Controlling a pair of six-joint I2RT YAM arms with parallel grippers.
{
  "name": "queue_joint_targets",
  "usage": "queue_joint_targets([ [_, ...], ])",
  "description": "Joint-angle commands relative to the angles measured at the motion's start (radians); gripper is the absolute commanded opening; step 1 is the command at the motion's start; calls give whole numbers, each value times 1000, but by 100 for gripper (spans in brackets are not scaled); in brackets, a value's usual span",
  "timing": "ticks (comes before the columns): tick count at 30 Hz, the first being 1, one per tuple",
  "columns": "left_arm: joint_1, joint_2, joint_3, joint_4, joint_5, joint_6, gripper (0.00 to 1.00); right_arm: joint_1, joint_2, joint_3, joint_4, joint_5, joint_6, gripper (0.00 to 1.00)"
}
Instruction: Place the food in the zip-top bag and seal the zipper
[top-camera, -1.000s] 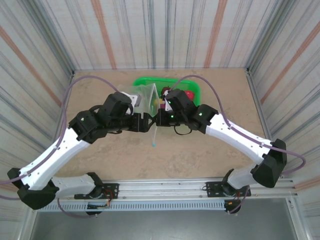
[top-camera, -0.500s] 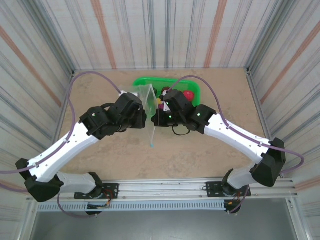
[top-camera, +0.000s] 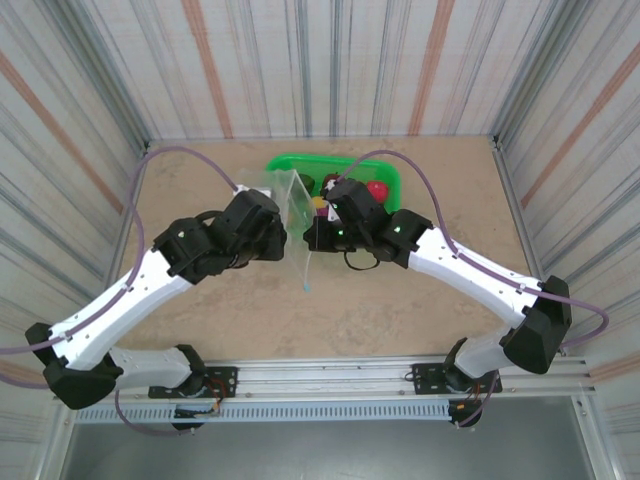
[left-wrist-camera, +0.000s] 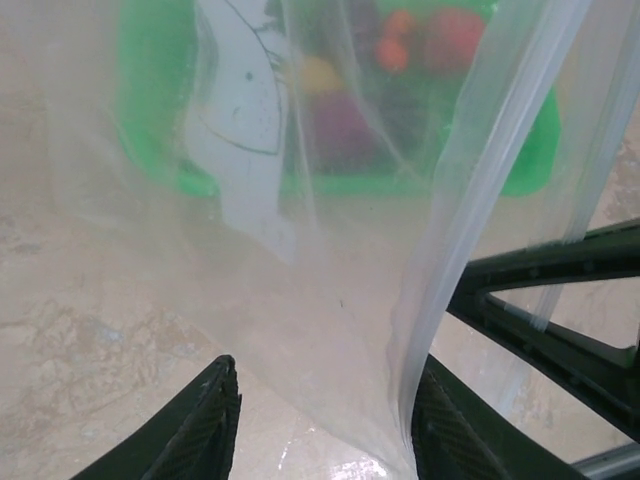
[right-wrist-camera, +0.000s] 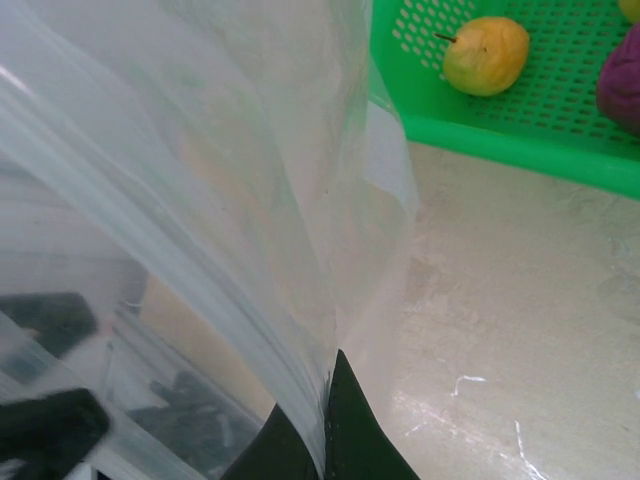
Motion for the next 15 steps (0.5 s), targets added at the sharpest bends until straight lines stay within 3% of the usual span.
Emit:
queue_joint_targets([
  [1,9,-3,-44,54,30,-43,44,6,-17,-13,57,20,56,0],
  [8,31,-61,-118,147,-20,-102,30,8,-35,-66,149,27,135,0],
  [15,35,-134,-157,225,-41,-7,30,9,-20,-78,173,-14,149,0],
])
